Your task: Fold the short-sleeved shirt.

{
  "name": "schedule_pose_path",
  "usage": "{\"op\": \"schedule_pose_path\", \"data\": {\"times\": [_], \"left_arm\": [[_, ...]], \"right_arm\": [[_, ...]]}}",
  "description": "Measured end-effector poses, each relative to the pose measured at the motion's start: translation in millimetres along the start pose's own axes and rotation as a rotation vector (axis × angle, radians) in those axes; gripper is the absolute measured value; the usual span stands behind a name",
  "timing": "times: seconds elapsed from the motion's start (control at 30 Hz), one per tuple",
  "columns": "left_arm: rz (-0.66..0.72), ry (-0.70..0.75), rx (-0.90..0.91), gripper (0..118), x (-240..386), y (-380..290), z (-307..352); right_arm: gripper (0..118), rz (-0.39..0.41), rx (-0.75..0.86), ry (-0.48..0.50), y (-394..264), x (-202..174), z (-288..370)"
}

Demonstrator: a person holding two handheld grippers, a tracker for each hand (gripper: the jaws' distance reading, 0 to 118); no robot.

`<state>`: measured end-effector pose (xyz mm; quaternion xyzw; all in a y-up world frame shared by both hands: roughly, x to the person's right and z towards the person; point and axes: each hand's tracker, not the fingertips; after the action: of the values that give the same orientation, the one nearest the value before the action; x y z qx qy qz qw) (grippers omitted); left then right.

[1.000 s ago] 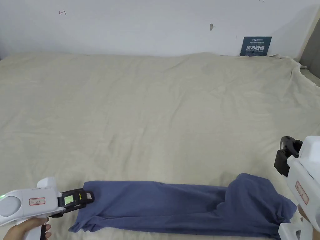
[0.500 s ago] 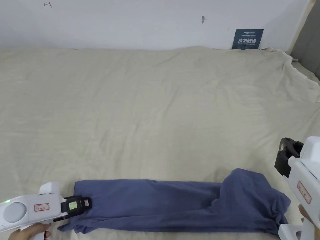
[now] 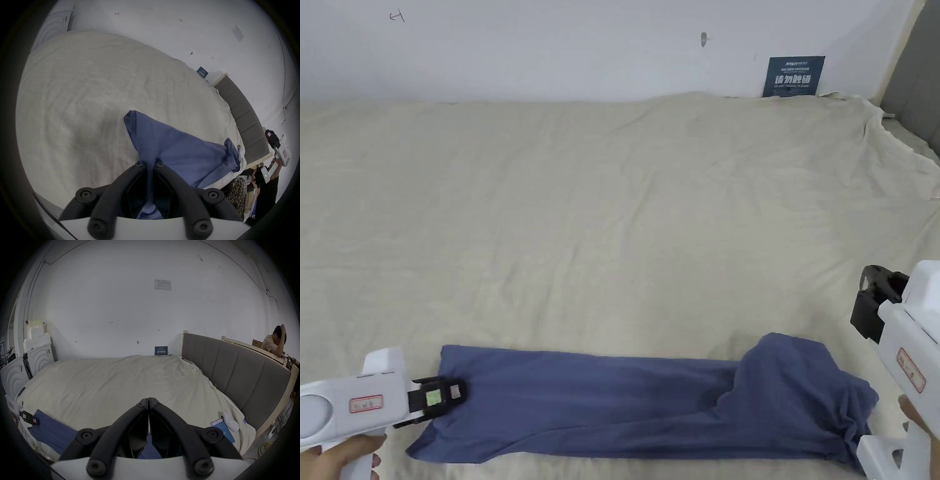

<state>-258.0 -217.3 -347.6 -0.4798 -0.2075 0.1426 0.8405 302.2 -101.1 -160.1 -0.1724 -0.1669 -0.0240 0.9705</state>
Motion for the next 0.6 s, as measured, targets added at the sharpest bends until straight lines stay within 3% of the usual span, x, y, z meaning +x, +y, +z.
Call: {"op": "schedule_pose_path", "data": {"times": [0.3, 0.6], "left_arm": [[-0.013, 0.160, 0.008, 4, -13.4, 12.7, 43.3], [-0.142, 0.205, -0.025, 4, 93.9, 18.3, 38.5]], "right_arm": [[0, -0.022, 0.022, 0.007, 7.9, -1.4, 8.5], [0, -0.038, 0.027, 0.025, 9.0, 1.7, 19.3]]}}
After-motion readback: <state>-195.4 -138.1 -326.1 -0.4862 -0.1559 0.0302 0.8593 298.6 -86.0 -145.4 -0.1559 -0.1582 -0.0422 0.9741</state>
